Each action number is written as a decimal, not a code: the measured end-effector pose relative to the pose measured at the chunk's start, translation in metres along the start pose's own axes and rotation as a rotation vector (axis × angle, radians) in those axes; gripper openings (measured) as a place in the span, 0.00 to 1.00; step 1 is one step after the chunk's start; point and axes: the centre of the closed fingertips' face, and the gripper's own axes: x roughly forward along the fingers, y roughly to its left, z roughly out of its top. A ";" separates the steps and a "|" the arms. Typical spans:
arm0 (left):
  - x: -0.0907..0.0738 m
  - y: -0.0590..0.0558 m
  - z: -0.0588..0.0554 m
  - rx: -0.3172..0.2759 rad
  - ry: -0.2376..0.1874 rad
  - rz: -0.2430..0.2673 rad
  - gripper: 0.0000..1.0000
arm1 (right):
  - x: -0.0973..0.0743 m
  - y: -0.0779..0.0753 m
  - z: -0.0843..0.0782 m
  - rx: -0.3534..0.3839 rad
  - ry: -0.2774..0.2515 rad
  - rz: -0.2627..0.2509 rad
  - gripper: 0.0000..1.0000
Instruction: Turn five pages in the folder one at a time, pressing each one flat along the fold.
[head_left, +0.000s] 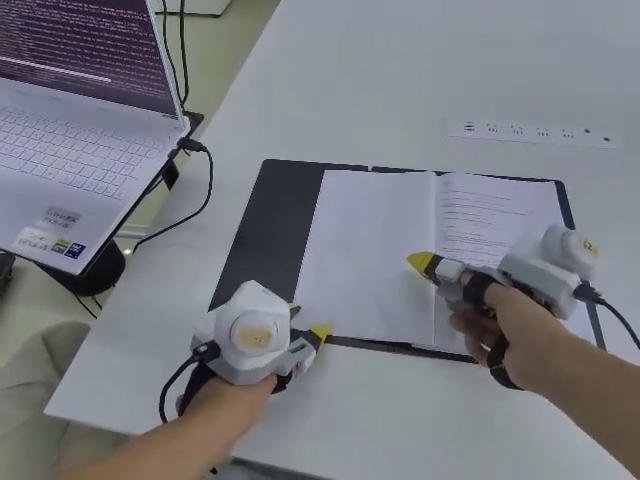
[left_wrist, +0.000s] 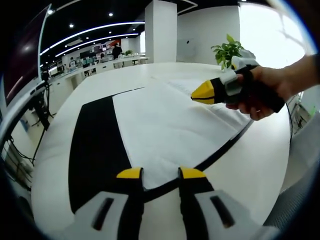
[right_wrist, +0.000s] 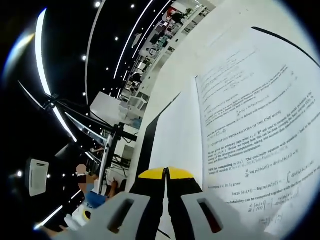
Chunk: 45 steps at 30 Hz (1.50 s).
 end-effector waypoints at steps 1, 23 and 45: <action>0.000 0.000 -0.001 0.007 0.000 -0.001 0.26 | 0.001 -0.001 0.001 -0.001 0.000 -0.003 0.00; 0.000 0.000 -0.001 -0.016 -0.015 0.003 0.26 | 0.027 -0.024 0.035 0.184 -0.041 -0.038 0.00; 0.001 0.001 -0.003 -0.025 -0.031 0.004 0.26 | 0.061 -0.035 0.088 0.357 -0.153 -0.074 0.00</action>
